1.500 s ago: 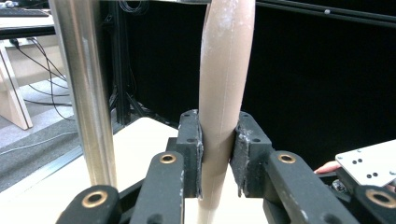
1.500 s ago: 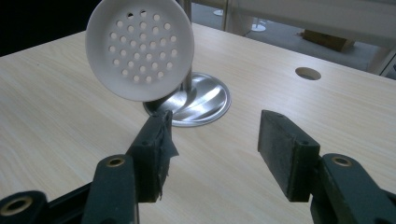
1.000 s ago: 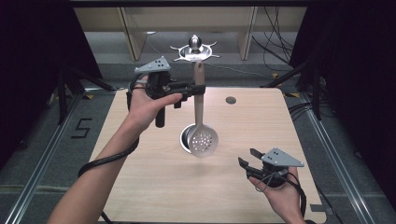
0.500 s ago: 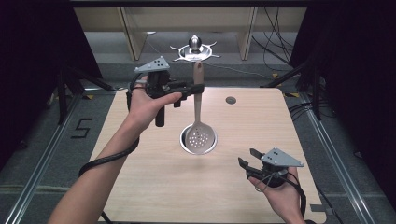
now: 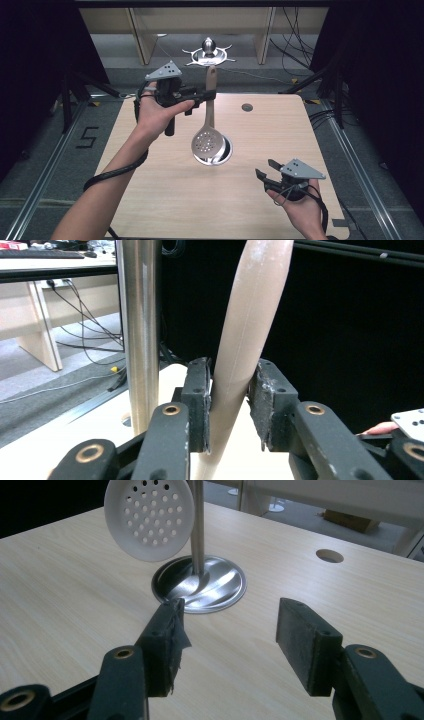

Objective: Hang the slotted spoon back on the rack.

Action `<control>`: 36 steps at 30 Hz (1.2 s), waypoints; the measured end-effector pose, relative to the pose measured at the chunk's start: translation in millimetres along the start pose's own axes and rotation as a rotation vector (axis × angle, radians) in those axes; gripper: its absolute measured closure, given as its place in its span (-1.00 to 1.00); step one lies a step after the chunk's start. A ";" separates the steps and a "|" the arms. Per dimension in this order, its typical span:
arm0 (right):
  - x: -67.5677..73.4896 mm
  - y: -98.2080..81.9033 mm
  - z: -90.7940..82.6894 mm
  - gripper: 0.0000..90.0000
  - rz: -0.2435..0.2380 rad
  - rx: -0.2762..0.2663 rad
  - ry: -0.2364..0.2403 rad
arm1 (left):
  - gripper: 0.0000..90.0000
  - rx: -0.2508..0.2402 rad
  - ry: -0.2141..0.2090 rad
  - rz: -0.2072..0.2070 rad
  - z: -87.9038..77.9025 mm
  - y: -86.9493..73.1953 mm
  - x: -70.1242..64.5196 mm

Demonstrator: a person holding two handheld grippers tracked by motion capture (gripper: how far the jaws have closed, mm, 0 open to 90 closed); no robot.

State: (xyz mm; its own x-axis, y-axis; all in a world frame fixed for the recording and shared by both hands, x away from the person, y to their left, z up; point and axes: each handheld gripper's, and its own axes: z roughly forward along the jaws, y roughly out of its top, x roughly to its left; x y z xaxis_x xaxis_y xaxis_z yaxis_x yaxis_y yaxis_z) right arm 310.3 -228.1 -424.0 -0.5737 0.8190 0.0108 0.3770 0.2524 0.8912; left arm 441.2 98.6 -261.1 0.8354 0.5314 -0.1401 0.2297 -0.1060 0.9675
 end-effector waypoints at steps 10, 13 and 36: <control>0.1 -0.7 -0.6 0.01 0.009 0.002 -0.002 | 0.23 0.011 0.095 0.084 -6.5 -9.6 -5.7; -2.3 -0.8 -0.4 0.00 -0.011 -0.016 -0.013 | 0.09 0.010 0.119 0.103 -14.1 -19.7 -7.2; 0.9 -2.8 3.0 -0.03 0.027 0.004 -0.009 | -0.23 0.084 0.291 0.003 -94.5 -154.0 3.1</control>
State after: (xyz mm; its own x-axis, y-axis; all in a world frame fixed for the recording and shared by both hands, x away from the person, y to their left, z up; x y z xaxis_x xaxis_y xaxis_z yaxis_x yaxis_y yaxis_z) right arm 310.9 -226.6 -427.8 -0.5570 0.8300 0.0304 0.3948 0.2324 0.8889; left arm 361.2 196.0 -390.6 0.6609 0.7481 -0.0593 0.2781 -0.1708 0.9453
